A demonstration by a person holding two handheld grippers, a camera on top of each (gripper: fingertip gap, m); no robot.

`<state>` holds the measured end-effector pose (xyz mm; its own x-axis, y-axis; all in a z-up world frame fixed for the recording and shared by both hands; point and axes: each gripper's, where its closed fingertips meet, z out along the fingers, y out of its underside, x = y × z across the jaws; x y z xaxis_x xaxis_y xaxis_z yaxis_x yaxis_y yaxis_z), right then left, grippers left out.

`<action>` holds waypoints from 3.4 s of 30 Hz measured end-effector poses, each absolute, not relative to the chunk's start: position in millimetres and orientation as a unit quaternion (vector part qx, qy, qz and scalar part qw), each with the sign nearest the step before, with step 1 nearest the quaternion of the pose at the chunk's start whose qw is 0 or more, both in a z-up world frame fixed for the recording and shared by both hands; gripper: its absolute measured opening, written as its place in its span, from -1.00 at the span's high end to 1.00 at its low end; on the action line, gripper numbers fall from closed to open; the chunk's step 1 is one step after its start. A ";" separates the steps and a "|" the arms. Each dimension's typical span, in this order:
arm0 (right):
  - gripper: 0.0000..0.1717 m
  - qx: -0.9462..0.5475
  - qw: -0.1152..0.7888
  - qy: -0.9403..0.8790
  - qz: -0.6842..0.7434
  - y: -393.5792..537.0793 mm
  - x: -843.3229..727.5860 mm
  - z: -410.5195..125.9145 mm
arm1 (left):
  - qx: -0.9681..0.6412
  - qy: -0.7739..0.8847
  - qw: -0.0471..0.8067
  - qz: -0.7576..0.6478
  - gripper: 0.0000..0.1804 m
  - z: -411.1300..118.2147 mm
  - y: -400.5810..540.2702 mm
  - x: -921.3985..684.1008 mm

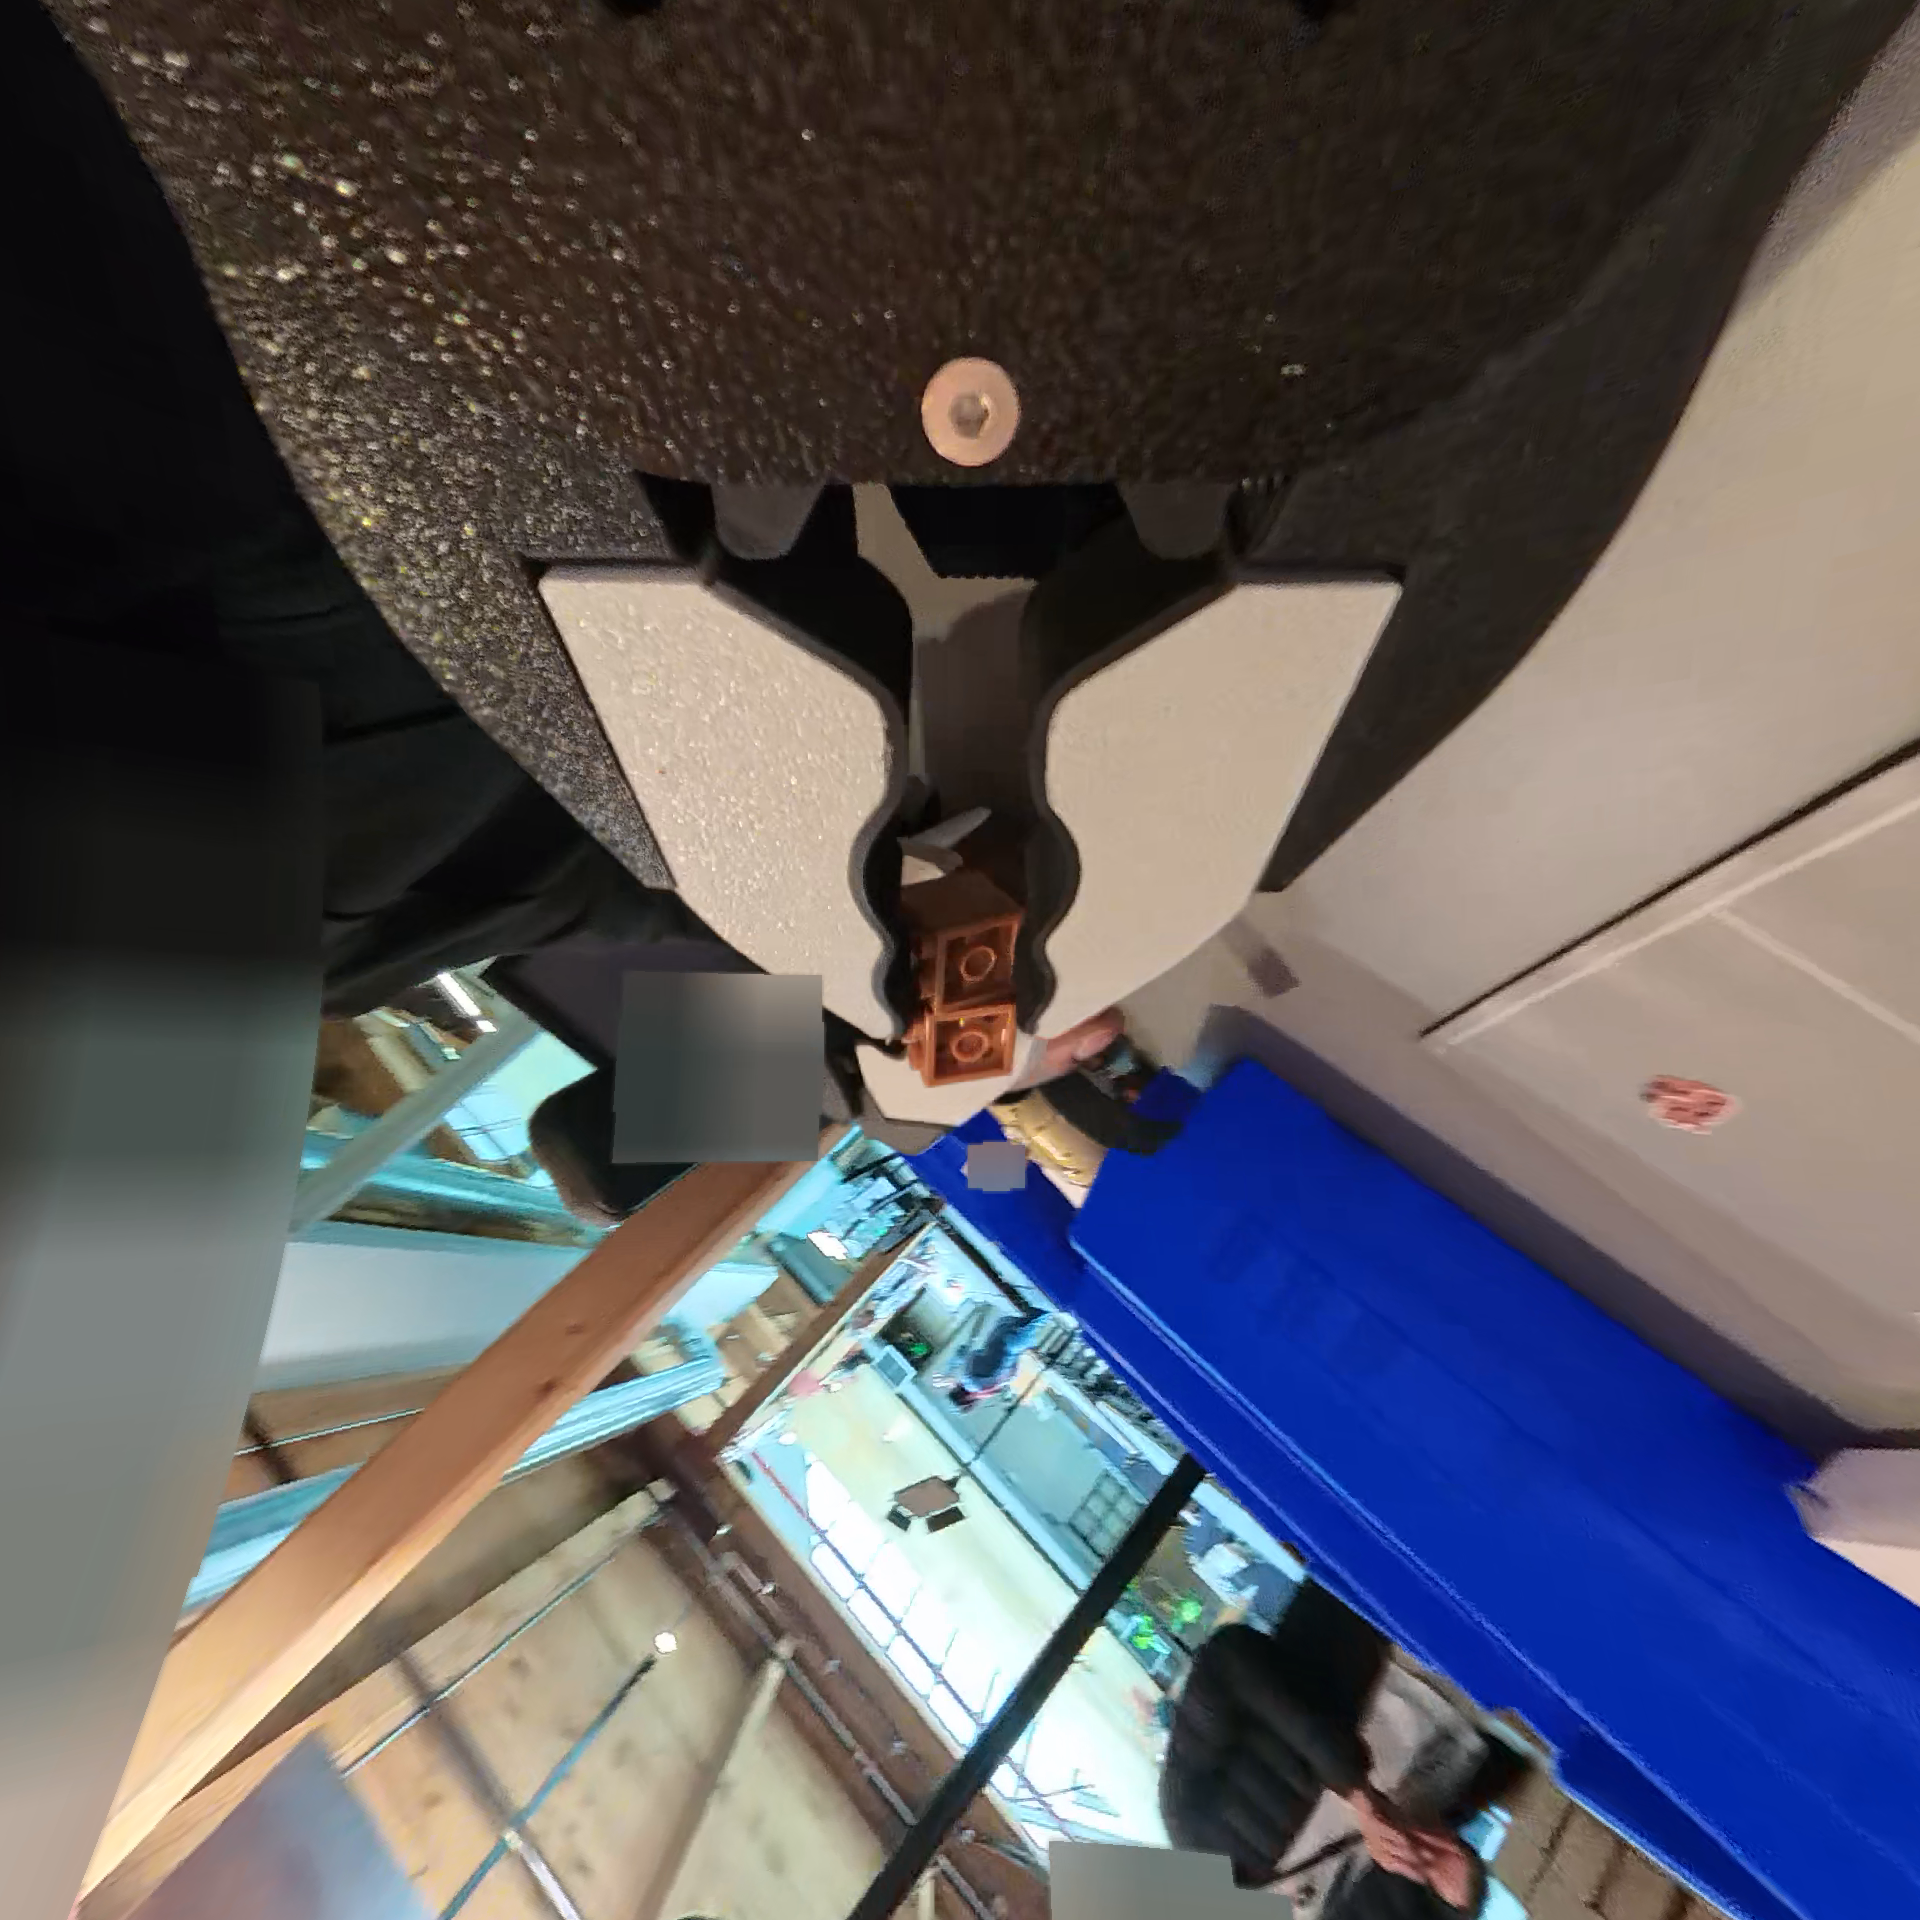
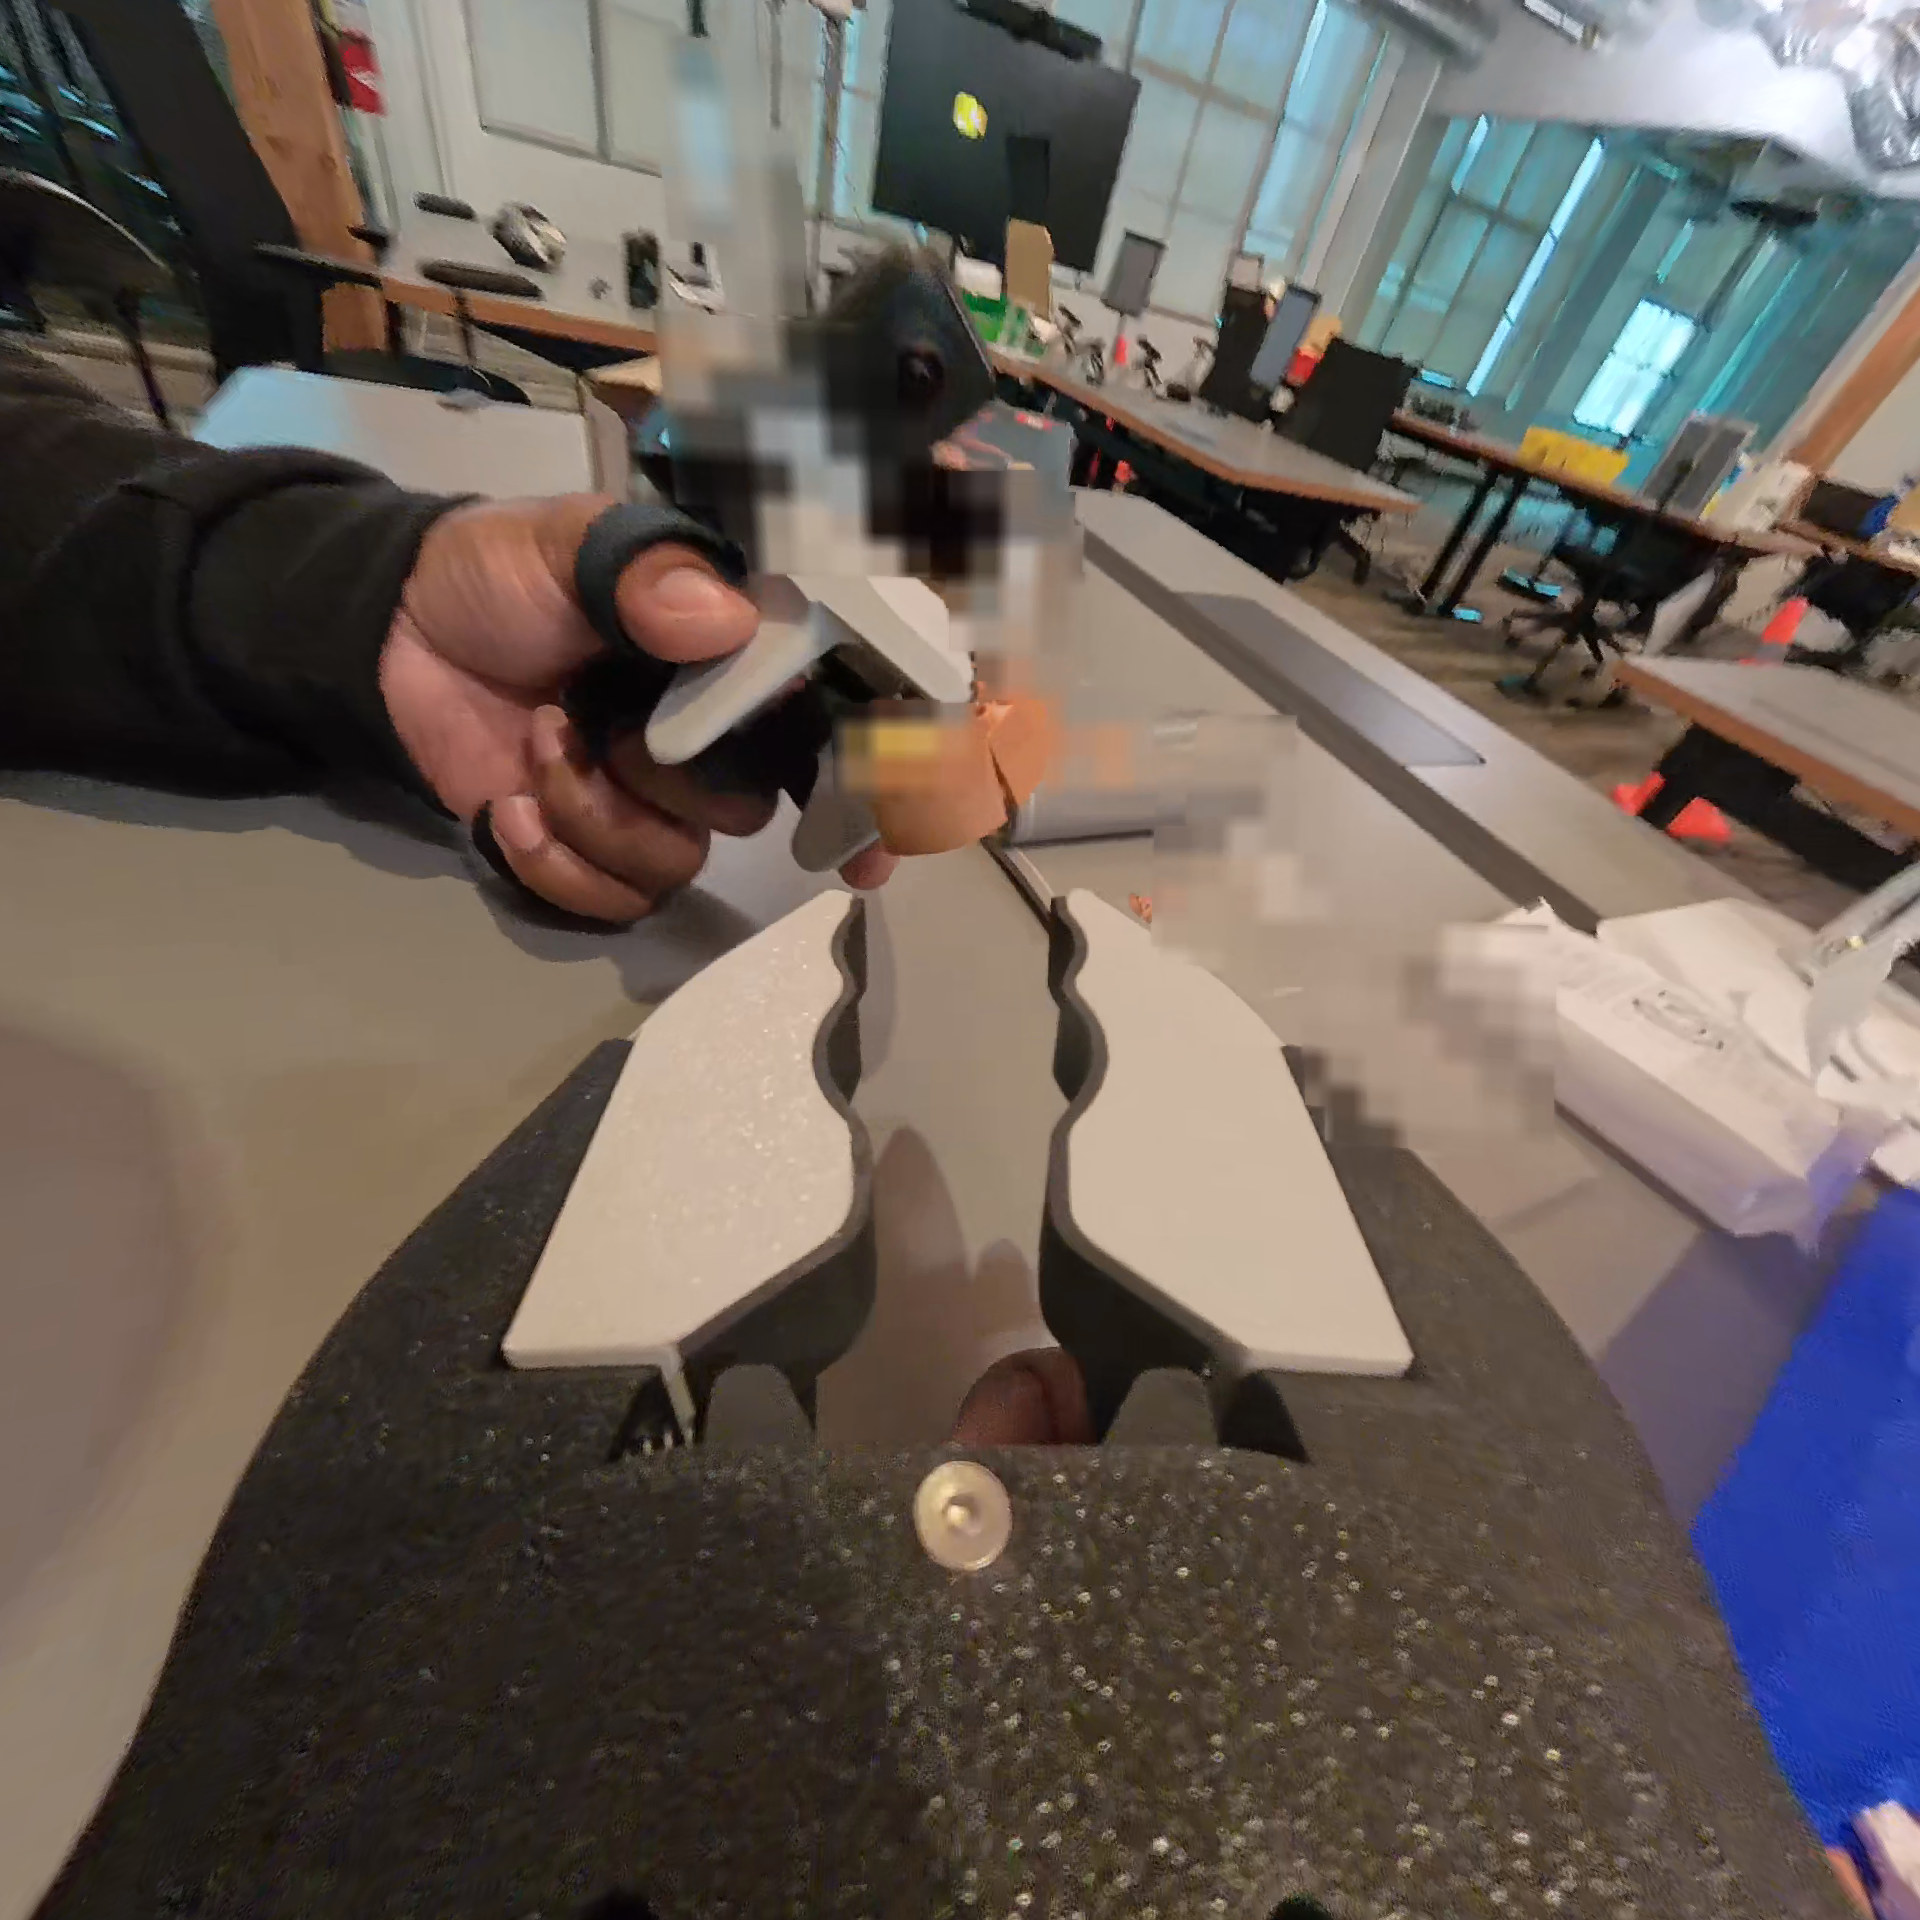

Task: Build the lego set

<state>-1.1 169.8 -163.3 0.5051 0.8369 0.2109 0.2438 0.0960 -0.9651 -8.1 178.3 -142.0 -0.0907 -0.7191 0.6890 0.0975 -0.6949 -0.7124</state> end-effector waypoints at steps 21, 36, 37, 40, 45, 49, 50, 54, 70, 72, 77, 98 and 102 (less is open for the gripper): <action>0.54 -0.521 0.579 -0.552 0.296 118.7 -10.1 -144.6 | -0.536 0.329 0.118 -0.768 0.80 -138.1 117.8 5.8; 0.57 -0.549 0.540 -0.564 0.299 119.7 -7.8 -152.8 | -0.557 0.327 0.116 -0.755 0.79 -144.5 118.9 7.7; 0.58 -0.550 0.536 -0.565 0.301 119.3 -7.9 -153.5 | -0.558 0.329 0.115 -0.753 0.79 -145.2 118.4 7.5; 0.58 -0.558 0.525 -0.566 0.305 119.8 -8.0 -156.2 | -0.565 0.333 0.118 -0.746 0.79 -147.5 118.8 7.5; 0.59 -0.570 0.509 -0.566 0.310 120.9 -7.5 -160.9 | -0.578 0.341 0.130 -0.730 0.79 -151.8 120.2 7.9; 0.58 -0.574 0.515 -0.565 0.293 125.1 -6.9 -163.3 | -0.588 0.341 0.147 -0.718 0.79 -153.8 125.3 8.5; 0.57 -0.574 0.516 -0.567 0.289 125.2 -6.8 -164.4 | -0.590 0.345 0.148 -0.715 0.79 -154.9 125.3 8.4; 0.52 -0.569 0.522 -0.571 0.280 125.5 -6.3 -164.0 | -0.595 0.357 0.149 -0.705 0.79 -157.4 124.4 7.8; 0.59 -0.563 0.499 -0.588 0.295 119.9 -6.5 -171.2 | -0.610 0.374 0.142 -0.684 0.79 -166.1 120.7 9.4; 0.59 -0.565 0.495 -0.589 0.298 119.6 -6.5 -171.9 | -0.612 0.376 0.143 -0.681 0.79 -166.9 120.5 9.7; 0.60 -0.572 0.479 -0.594 0.303 118.4 -6.2 -175.1 | -0.617 0.382 0.142 -0.673 0.79 -169.8 119.3 10.1; 0.51 -0.562 0.556 -0.568 0.229 138.3 -2.8 -165.8 | -0.617 0.341 0.182 -0.686 0.79 -161.5 139.8 5.5; 0.56 -0.556 0.612 -0.535 0.171 153.2 1.7 -156.6 | -0.620 0.282 0.240 -0.692 0.79 -153.1 163.3 1.0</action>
